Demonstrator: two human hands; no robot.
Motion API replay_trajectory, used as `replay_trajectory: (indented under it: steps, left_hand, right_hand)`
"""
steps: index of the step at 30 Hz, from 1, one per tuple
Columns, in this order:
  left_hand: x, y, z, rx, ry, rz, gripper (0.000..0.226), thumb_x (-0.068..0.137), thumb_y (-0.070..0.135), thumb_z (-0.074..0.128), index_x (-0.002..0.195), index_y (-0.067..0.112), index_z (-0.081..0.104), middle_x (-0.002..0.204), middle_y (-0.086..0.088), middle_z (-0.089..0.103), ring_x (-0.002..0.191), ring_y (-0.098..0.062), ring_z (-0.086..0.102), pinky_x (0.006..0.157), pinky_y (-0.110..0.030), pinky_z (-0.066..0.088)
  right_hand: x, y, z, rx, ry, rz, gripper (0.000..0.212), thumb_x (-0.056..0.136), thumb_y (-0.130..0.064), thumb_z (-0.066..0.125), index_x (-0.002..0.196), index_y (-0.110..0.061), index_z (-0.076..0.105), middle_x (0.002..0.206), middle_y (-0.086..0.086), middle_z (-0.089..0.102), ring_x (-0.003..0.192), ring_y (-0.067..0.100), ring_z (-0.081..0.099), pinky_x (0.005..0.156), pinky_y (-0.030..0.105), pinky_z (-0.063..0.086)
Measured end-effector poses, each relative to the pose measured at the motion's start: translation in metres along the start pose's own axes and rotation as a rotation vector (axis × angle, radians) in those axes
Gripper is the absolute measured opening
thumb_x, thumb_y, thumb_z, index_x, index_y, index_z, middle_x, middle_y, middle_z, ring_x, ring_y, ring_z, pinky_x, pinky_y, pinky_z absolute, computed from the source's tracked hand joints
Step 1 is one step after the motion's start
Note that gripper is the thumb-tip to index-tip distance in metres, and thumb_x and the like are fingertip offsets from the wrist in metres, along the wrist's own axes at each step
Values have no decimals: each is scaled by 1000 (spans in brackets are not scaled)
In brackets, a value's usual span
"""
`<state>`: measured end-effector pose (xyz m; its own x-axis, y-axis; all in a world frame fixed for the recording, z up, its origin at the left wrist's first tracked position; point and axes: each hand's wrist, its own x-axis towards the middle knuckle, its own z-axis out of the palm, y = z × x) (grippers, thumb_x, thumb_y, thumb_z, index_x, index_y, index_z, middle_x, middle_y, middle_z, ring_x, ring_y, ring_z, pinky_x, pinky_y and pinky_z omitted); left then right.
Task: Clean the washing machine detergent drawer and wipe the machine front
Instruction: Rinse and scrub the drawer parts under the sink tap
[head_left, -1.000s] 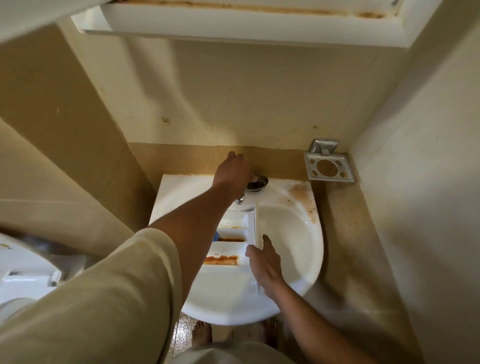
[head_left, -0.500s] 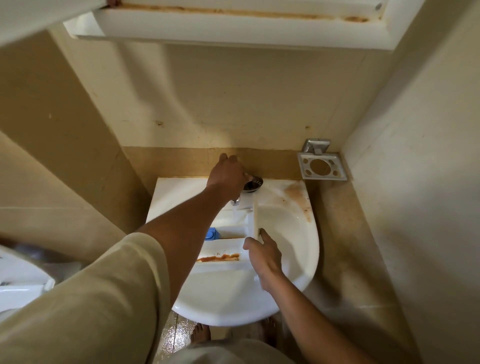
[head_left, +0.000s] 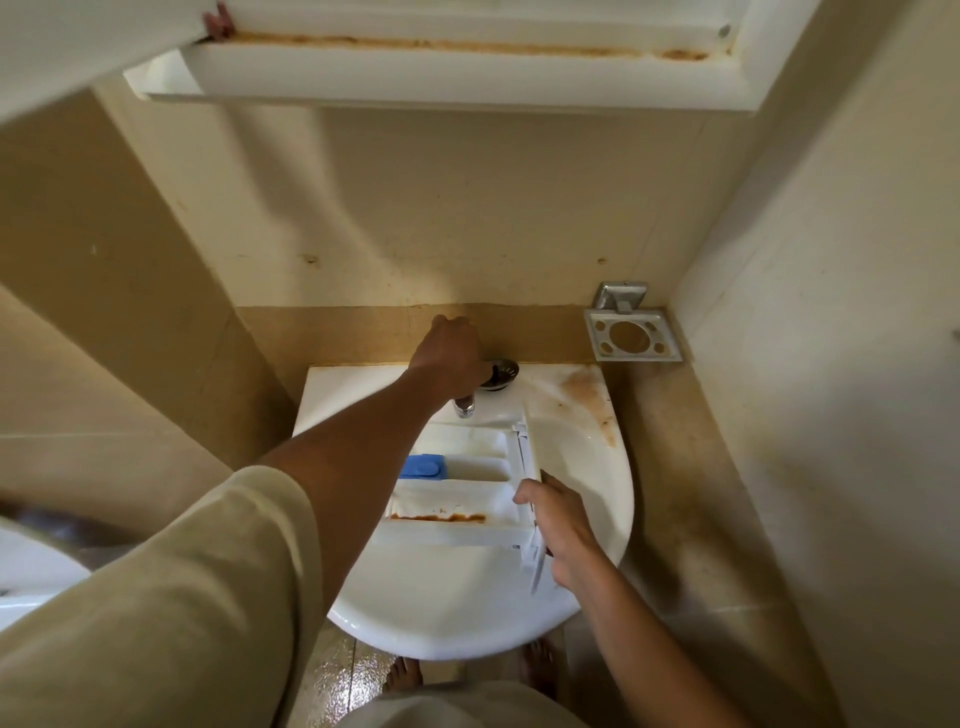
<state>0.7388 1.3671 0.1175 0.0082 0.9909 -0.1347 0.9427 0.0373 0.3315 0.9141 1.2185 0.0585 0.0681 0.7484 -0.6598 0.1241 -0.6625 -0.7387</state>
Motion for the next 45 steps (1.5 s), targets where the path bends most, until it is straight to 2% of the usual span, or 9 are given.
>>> replay_trajectory:
  steps: [12,16,21,27,31,34,39,42,45]
  left_hand:
    - [-11,-25,-2,-44,-14,199,31,96,13,59,125,8,69,142,-4,55,134,-28,39,109,-32,33]
    - [-24,-39,2,-150,89,240,31,100,18,57,129,12,66,138,-4,59,131,-27,48,106,-32,38]
    - [-53,-68,17,-359,216,-74,34,99,25,60,129,11,62,131,-8,64,115,-26,61,98,-34,50]
    - [-86,-98,27,-721,-568,-523,47,97,40,65,122,1,65,109,-12,68,93,-25,65,73,-31,56]
    - [-108,-106,28,-817,-784,-603,39,93,38,70,120,10,65,92,-8,78,82,-21,75,59,-28,59]
    - [-125,-110,32,-880,-732,-636,36,93,24,69,124,7,62,101,-12,74,88,-25,72,65,-34,60]
    - [-162,-93,45,-1140,-480,-740,26,95,3,54,121,2,58,112,-20,66,100,-35,65,81,-44,57]
    - [-183,-68,50,-1294,-307,-804,22,95,-3,45,100,9,63,92,-15,71,81,-29,69,70,-41,60]
    - [-194,-43,58,-1370,-164,-868,25,95,-1,45,115,6,59,97,-17,72,81,-30,71,52,-33,59]
  right_hand:
    - [15,19,-20,71,-72,-14,36,60,-26,63,95,-29,74,86,1,68,88,25,58,76,35,46]
    - [21,15,-30,-2,-130,6,38,57,-23,63,94,-28,74,96,6,70,97,29,61,85,41,48]
    - [35,-6,-51,-151,-284,49,40,68,-18,66,107,-19,72,103,17,71,98,35,62,89,43,44]
    - [69,-37,-49,-387,-525,182,35,92,-4,61,127,-6,64,126,22,67,115,38,63,102,47,51]
    - [85,-50,-35,-430,-598,200,31,98,-11,61,129,-14,64,121,10,72,116,28,65,85,35,58]
    - [90,-68,-18,-614,-528,59,38,95,-21,69,133,-18,62,119,-9,67,116,10,59,94,24,49]
    - [103,-85,14,-860,-321,-301,45,80,-17,83,123,-8,70,118,9,71,111,24,65,85,27,47]
    - [98,-83,17,-748,-271,-323,68,82,-19,81,143,-13,52,134,9,58,115,23,58,81,25,45]
    - [84,-67,-2,-488,-204,-204,63,88,-35,74,143,-17,49,137,3,57,113,19,59,90,33,51]
